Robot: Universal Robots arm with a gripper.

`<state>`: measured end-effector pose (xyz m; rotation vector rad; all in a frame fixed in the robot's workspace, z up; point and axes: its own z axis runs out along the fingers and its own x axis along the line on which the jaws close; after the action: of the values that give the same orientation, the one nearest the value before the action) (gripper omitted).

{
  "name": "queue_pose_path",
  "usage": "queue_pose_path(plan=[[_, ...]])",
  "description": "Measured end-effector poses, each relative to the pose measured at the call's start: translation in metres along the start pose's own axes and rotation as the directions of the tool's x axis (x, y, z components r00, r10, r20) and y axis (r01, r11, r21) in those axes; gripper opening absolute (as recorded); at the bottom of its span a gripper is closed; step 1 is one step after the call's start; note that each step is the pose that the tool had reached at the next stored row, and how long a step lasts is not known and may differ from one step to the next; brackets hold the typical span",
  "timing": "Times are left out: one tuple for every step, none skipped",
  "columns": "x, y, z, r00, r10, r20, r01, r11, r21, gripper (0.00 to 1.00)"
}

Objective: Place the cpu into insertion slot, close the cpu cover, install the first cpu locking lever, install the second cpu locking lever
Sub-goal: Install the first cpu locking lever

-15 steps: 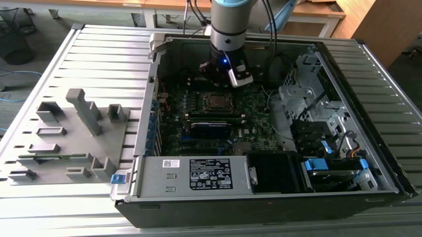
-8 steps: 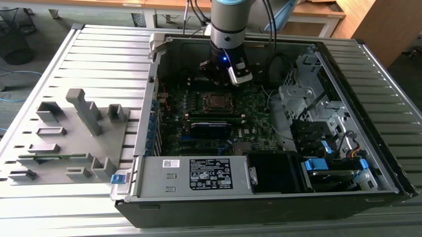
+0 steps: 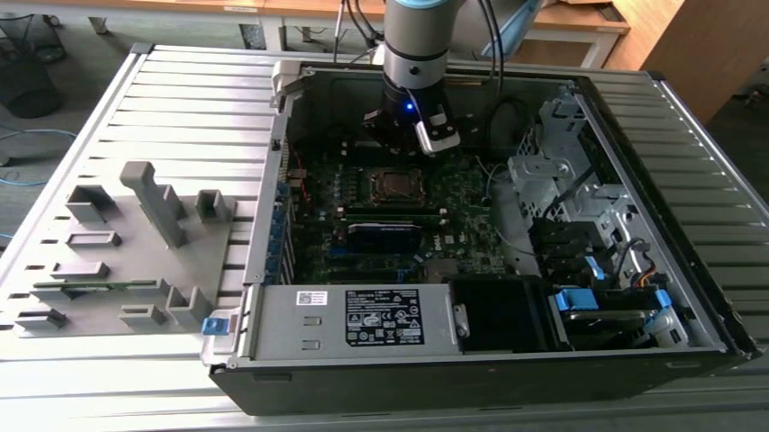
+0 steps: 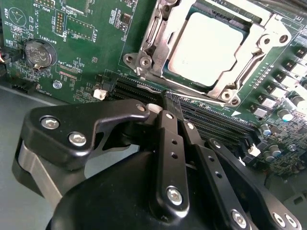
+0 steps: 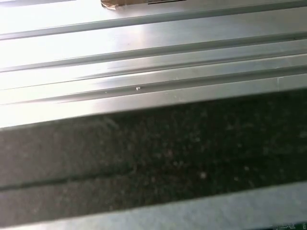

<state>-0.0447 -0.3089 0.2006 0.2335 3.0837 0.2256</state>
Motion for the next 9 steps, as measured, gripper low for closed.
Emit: queue_pose_path(plan=[[-0.0001, 0.0000, 0.0000, 1.0000, 0.000, 0.0001, 0.000, 1.0000, 0.0001, 0.11], [-0.0002, 0.0000, 0.0000, 1.0000, 0.001, 0.0001, -0.001, 1.0000, 0.0005, 0.11], [-0.0003, -0.0001, -0.0001, 1.0000, 0.001, 0.0001, -0.001, 1.0000, 0.0009, 0.11], [-0.0004, -0.0001, -0.0001, 1.0000, 0.001, 0.0002, -0.001, 1.0000, 0.0015, 0.11], [-0.0004, -0.0001, 0.0000, 1.0000, 0.001, 0.0003, -0.001, 1.0000, 0.0019, 0.11], [-0.0005, -0.0001, 0.0001, 1.0000, 0.001, 0.0005, -0.001, 1.0000, 0.0025, 0.11], [-0.0005, -0.0001, 0.0003, 1.0000, 0.001, 0.0007, -0.001, 1.0000, 0.0034, 0.11], [-0.0006, -0.0002, 0.0004, 1.0000, 0.001, 0.0009, -0.001, 1.0000, 0.0048, 0.11], [-0.0006, -0.0002, 0.0005, 1.0000, 0.001, 0.0012, -0.001, 1.0000, 0.0065, 0.11]])
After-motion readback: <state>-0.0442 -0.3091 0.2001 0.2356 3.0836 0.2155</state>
